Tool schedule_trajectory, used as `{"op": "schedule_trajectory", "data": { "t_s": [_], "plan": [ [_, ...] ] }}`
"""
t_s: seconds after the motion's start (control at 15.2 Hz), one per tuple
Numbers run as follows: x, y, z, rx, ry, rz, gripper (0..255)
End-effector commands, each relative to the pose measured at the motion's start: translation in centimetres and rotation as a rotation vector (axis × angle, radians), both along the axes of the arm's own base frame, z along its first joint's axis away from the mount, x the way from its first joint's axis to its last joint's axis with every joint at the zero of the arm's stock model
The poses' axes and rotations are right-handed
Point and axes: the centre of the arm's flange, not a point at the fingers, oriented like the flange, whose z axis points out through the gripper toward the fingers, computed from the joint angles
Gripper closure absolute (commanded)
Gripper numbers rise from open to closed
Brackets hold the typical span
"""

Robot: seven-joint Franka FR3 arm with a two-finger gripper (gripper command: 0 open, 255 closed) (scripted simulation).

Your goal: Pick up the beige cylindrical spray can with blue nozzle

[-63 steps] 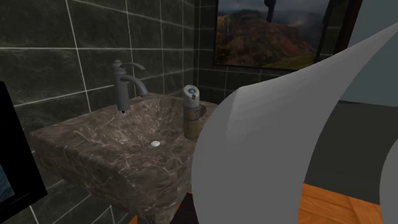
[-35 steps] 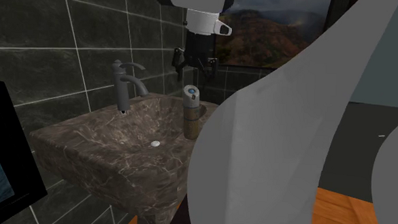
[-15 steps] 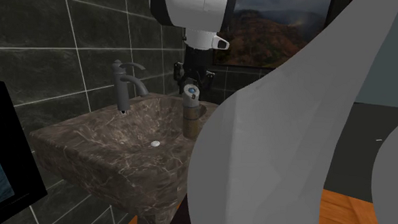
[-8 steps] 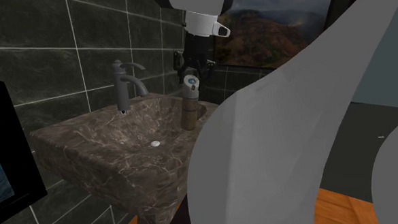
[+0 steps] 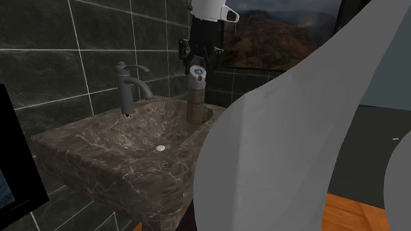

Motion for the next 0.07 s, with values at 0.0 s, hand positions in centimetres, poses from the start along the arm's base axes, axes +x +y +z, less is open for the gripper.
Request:
{"op": "schedule_trajectory", "data": {
  "t_s": [0.0],
  "plan": [
    [-0.03, -0.02, 0.31, 0.000, 0.000, 0.000, 255]
  ]
}}
